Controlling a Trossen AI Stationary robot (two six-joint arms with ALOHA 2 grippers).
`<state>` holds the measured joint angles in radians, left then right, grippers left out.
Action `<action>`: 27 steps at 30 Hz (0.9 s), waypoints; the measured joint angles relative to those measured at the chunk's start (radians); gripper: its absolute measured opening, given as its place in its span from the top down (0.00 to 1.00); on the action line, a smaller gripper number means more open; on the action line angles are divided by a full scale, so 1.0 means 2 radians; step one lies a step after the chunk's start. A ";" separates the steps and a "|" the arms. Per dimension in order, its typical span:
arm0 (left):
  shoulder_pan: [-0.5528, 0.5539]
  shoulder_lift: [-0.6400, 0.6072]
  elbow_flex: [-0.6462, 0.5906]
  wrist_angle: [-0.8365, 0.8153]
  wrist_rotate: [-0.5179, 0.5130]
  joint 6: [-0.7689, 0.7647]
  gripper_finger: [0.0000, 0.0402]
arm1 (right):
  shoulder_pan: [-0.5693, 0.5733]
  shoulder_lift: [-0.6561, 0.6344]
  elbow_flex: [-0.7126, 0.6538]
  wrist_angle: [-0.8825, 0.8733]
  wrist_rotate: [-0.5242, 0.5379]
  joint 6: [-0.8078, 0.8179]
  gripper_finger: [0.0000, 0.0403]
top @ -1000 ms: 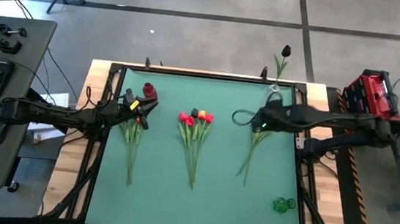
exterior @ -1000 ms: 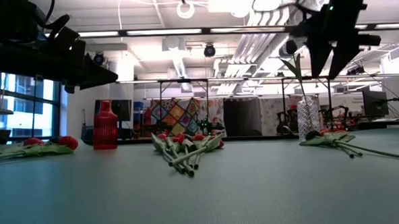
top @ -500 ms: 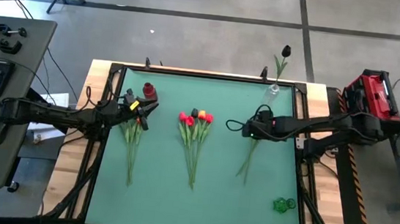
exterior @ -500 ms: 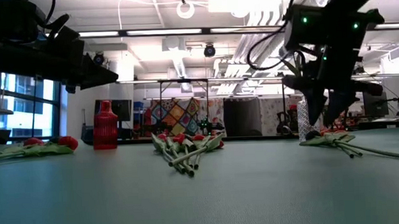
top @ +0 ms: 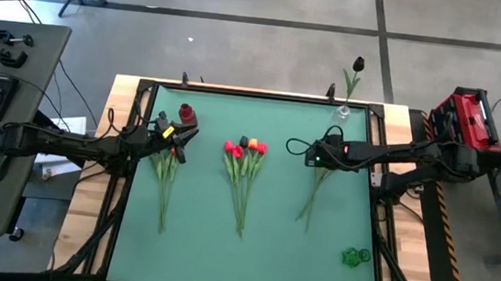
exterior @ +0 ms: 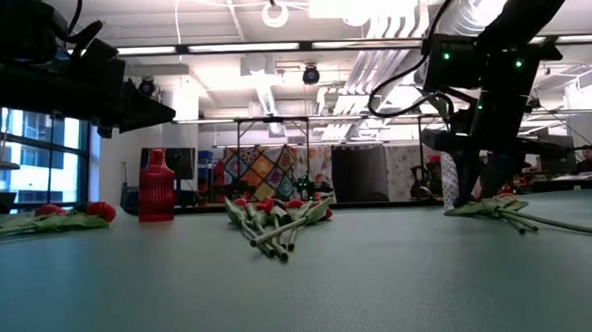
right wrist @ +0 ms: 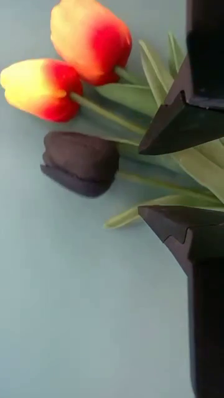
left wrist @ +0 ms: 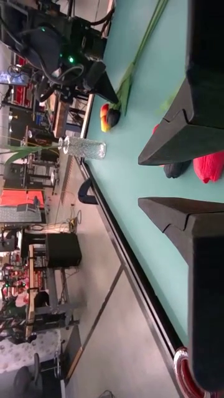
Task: Sort flowers into vase by color
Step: Put the black tulip into the transparent vase
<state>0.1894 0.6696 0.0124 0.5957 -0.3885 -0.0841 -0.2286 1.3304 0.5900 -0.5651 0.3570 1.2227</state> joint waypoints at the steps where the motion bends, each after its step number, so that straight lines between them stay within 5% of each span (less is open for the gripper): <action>1: 0.000 0.000 0.000 0.000 0.000 0.000 0.80 | 0.000 0.000 0.000 0.002 0.000 0.000 0.67; 16: 0.000 0.000 0.000 0.000 -0.006 0.000 0.80 | 0.003 0.063 0.002 0.036 0.006 -0.010 0.90; 22: 0.000 0.000 0.000 -0.003 -0.007 0.000 0.80 | 0.030 0.028 0.006 0.032 0.010 -0.008 0.99; 27: 0.000 0.000 0.000 -0.008 -0.007 0.001 0.80 | 0.066 -0.028 0.019 0.030 0.066 -0.006 0.99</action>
<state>0.1894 0.6697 0.0124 0.5794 -0.4030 -0.0816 -0.0964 1.2747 0.6272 -0.5049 0.4882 1.2104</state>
